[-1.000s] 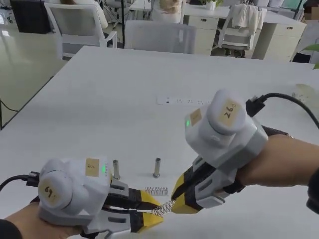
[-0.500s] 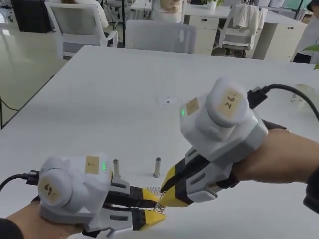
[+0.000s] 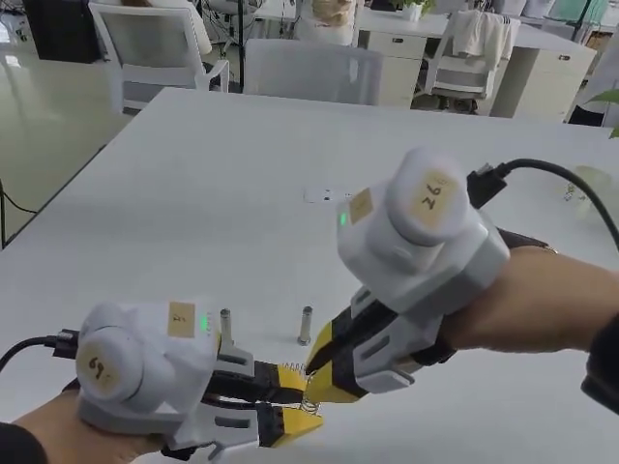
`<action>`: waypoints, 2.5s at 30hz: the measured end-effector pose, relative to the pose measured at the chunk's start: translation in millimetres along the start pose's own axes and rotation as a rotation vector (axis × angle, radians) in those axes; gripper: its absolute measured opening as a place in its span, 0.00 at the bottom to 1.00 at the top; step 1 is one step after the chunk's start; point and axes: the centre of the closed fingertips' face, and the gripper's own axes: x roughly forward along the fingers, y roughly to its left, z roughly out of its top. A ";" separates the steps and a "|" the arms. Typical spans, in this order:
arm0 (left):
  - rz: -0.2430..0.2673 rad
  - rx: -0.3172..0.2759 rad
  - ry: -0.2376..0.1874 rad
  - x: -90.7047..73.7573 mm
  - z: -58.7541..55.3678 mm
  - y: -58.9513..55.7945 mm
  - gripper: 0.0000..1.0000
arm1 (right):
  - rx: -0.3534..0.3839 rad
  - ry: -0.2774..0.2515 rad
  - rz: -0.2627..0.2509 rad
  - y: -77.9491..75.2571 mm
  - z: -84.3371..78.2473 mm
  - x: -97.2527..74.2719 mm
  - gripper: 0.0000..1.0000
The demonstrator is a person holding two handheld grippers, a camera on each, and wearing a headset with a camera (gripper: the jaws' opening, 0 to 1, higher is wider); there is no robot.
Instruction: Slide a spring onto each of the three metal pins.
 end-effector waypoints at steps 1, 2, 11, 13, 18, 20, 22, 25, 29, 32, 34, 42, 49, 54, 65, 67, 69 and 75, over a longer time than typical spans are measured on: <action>0.000 -0.001 -0.002 0.0 0.3 0.0 0.02 | -0.001 0.004 -0.003 -0.5 -0.5 0.5 0.08; 0.001 -0.001 -0.004 0.0 0.8 0.2 0.02 | 0.001 0.014 -0.003 -0.5 -2.3 1.2 0.09; -0.006 -0.011 0.016 1.2 -1.9 -1.1 0.02 | -0.012 0.065 0.002 0.1 -10.3 7.7 0.08; -0.010 -0.013 0.020 1.6 -2.6 -1.9 0.02 | -0.018 0.078 0.007 0.1 -11.6 9.2 0.08; -0.008 -0.010 0.024 2.2 -2.1 -1.5 0.02 | -0.024 0.100 0.015 -0.5 -13.4 11.5 0.08; -0.009 -0.011 0.024 2.1 -1.6 -1.6 0.02 | -0.024 0.104 0.022 0.0 -13.3 12.7 0.08; -0.008 -0.011 0.023 1.8 -0.6 -1.6 0.02 | -0.028 0.110 0.023 0.0 -13.6 13.7 0.08; -0.007 -0.018 0.011 1.3 2.8 -1.2 0.02 | -0.034 0.114 0.023 0.2 -13.4 14.3 0.09; -0.007 -0.005 0.021 1.9 3.7 -1.9 0.02 | -0.026 0.123 0.028 0.3 -15.2 14.0 0.08; -0.007 -0.014 0.016 1.9 4.5 -1.7 0.02 | -0.023 0.126 0.029 0.3 -15.6 13.0 0.08; -0.003 -0.018 0.008 1.7 4.7 0.1 0.02 | -0.028 0.126 0.022 -0.9 -15.0 12.5 0.08; 0.003 -0.046 -0.022 0.0 6.2 3.6 0.04 | -0.035 0.136 0.017 -4.3 -12.7 11.5 0.08; 0.010 -0.061 -0.041 -0.7 6.1 6.9 0.09 | -0.034 0.143 0.009 -9.4 -13.3 10.2 0.08; 0.025 -0.071 -0.040 -3.5 1.3 11.0 0.14 | -0.021 0.145 -0.002 -15.2 -16.8 5.9 0.08; 0.077 -0.121 -0.047 -12.8 -7.7 21.6 0.29 | 0.006 0.145 -0.033 -28.6 -23.0 -3.8 0.08; 0.087 -0.128 -0.049 -14.7 -8.9 23.6 0.31 | 0.009 0.148 -0.037 -30.6 -24.4 -5.0 0.08; 0.094 -0.135 -0.050 -16.7 -10.5 24.8 0.34 | 0.015 0.148 -0.040 -32.9 -26.1 -6.7 0.08; 0.132 -0.160 -0.050 -25.0 -18.4 30.4 0.39 | 0.034 0.154 -0.058 -42.2 -33.0 -13.2 0.08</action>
